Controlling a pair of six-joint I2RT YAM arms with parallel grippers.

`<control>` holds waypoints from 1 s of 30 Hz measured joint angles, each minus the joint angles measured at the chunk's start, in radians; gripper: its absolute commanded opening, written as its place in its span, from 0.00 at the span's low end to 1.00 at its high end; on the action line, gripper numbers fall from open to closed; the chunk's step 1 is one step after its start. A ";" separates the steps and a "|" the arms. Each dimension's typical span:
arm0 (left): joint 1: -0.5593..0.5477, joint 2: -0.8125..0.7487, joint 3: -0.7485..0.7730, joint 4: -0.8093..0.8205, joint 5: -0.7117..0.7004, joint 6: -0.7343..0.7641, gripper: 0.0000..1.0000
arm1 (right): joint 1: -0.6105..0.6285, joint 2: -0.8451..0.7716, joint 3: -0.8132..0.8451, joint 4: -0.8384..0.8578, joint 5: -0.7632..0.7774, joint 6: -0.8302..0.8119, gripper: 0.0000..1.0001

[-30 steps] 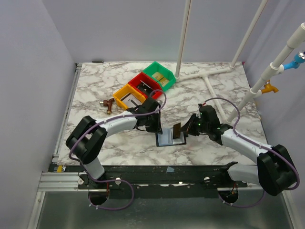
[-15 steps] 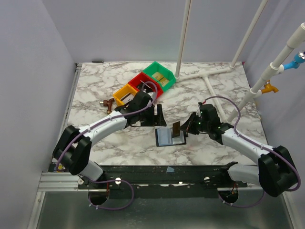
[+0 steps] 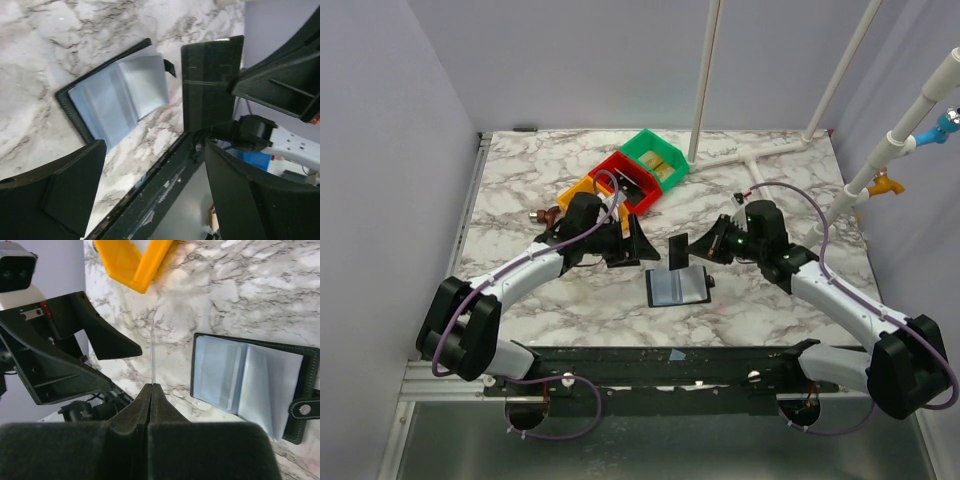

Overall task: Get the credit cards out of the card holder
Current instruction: Remove the credit card from the card holder.

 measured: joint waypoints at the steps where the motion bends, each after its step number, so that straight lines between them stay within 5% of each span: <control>1: 0.002 -0.002 -0.002 0.008 0.010 -0.005 0.82 | 0.000 0.001 0.008 0.002 -0.011 0.004 0.01; 16: 0.005 -0.003 -0.048 0.384 0.256 -0.266 0.70 | 0.000 0.050 0.077 0.113 -0.152 0.093 0.01; 30: 0.011 0.018 -0.096 0.592 0.299 -0.430 0.22 | -0.004 0.054 0.080 0.157 -0.209 0.129 0.01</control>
